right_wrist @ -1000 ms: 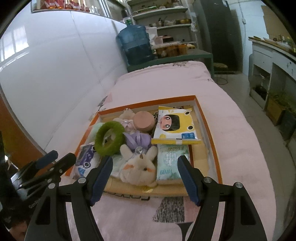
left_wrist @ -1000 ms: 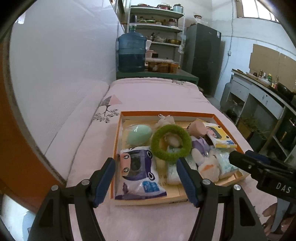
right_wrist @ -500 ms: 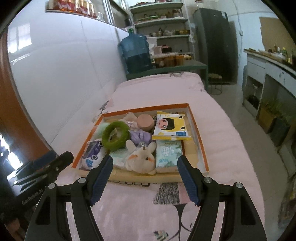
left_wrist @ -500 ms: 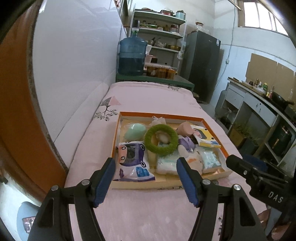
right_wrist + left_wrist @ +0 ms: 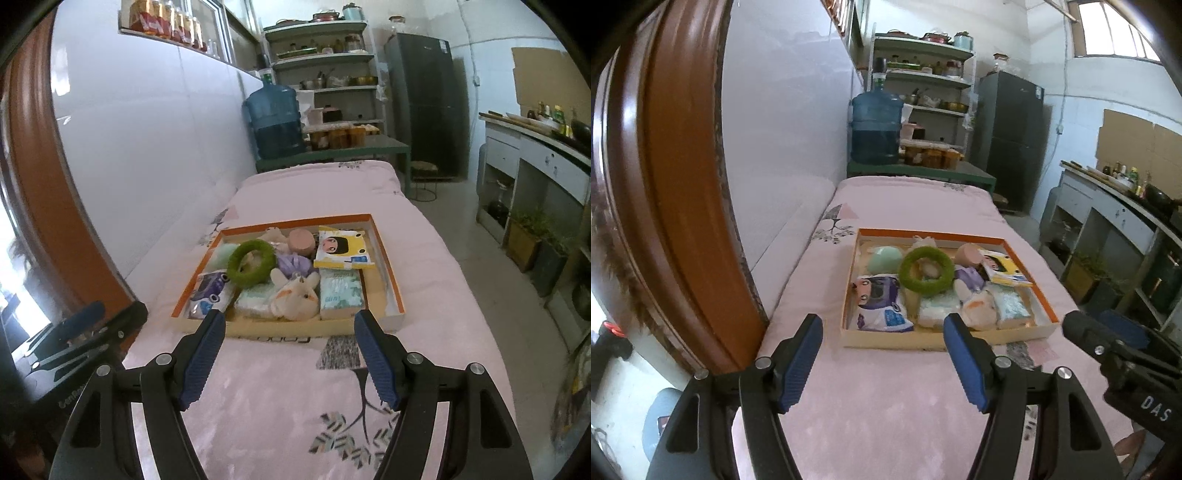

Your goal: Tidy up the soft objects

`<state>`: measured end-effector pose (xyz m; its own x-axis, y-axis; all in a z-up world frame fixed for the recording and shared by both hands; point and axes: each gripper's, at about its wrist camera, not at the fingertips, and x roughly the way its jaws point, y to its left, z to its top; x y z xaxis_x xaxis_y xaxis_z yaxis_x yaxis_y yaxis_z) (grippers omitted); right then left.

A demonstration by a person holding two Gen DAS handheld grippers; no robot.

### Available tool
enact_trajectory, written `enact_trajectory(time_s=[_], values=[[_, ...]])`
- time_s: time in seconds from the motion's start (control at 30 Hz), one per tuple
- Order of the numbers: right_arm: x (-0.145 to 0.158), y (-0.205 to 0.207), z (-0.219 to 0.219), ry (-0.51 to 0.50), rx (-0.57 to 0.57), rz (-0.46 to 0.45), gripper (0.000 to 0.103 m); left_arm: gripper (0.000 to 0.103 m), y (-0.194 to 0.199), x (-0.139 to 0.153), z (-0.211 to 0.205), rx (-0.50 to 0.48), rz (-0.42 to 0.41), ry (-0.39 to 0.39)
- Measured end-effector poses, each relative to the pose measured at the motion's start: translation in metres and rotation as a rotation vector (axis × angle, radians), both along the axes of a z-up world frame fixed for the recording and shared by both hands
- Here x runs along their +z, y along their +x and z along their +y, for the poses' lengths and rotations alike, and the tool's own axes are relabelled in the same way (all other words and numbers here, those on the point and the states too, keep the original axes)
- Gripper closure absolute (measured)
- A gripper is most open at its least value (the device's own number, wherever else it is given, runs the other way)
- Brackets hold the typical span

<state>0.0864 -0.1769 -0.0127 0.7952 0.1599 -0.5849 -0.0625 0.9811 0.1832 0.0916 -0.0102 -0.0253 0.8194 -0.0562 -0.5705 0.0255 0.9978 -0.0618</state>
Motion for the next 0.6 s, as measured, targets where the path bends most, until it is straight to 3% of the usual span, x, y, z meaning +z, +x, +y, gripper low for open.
enact_trajectory(time_s=[0.6], values=[[0.026, -0.072, 0.014, -0.065, -0.047, -0.034, 0.029, 0.036, -0.063, 0.023, -0.005, 0.01, -0.038, 0.006]])
